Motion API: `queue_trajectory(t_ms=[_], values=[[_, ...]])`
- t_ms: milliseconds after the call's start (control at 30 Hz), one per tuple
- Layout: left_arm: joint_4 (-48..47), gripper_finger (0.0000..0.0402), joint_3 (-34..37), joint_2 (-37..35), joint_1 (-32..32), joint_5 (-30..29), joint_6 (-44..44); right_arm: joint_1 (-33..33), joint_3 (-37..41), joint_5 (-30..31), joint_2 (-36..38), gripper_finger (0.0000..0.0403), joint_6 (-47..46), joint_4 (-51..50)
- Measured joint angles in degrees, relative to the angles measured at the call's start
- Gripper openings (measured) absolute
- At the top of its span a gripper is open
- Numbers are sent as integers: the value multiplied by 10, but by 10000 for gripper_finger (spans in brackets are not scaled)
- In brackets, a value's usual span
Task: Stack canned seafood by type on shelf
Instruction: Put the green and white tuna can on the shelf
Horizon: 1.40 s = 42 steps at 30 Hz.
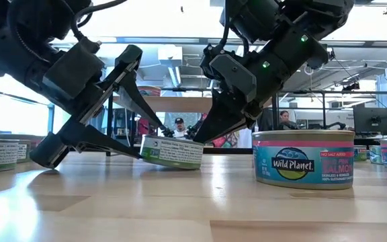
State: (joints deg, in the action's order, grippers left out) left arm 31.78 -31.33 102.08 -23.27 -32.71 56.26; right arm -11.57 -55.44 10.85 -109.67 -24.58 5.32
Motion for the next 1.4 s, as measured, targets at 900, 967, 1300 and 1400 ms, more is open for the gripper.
queue_trajectory(t_ms=[900, 967, 1300, 1400], values=[[-172, 243, -42, -45, -14, 30, -103, 5, 0, -16, -1, 0, -5, 6], [-188, 244, -49, -47, -10, 37, -108, 7, 0, -20, -1, 0, -5, 6], [-144, 244, -49, -32, -3, 35, -48, 7, 0, -21, -1, 0, -7, 7], [-146, 244, -49, -32, -3, 35, -47, 7, 0, -21, -1, 0, -9, 5]])
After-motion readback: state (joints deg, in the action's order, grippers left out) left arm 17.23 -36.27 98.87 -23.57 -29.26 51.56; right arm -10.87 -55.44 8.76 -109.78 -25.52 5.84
